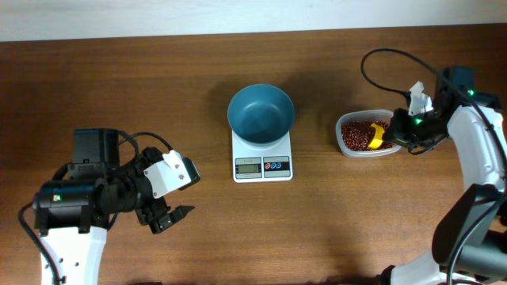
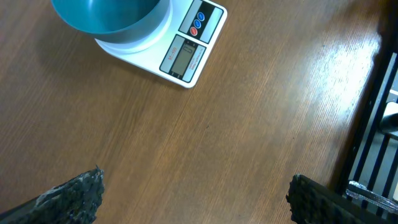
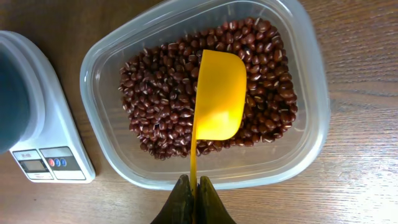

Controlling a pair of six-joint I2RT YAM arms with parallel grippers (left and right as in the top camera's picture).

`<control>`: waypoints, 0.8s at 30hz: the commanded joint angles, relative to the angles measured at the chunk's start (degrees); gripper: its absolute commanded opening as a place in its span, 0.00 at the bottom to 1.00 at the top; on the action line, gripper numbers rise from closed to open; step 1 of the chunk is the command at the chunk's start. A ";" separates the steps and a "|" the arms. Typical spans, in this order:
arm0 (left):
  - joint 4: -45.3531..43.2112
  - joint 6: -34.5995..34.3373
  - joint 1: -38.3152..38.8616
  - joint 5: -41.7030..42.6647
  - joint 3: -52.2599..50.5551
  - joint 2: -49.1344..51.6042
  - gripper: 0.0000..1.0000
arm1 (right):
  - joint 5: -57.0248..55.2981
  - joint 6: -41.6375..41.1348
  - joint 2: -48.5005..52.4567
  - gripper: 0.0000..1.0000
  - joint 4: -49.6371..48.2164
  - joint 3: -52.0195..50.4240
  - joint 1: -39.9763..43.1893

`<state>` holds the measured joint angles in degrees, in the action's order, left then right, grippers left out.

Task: Scoop item into bowl and weigh 50g on scale
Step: 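Drag the scoop through the beans and lift it filled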

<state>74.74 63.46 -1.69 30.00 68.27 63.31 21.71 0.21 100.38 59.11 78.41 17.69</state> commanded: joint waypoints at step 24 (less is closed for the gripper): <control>0.15 0.92 -0.35 0.20 1.16 -0.55 0.98 | 13.03 1.05 0.61 0.04 2.64 -0.42 4.46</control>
<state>74.74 63.46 -1.69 30.00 68.27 63.31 31.64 0.27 100.57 61.54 78.41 22.04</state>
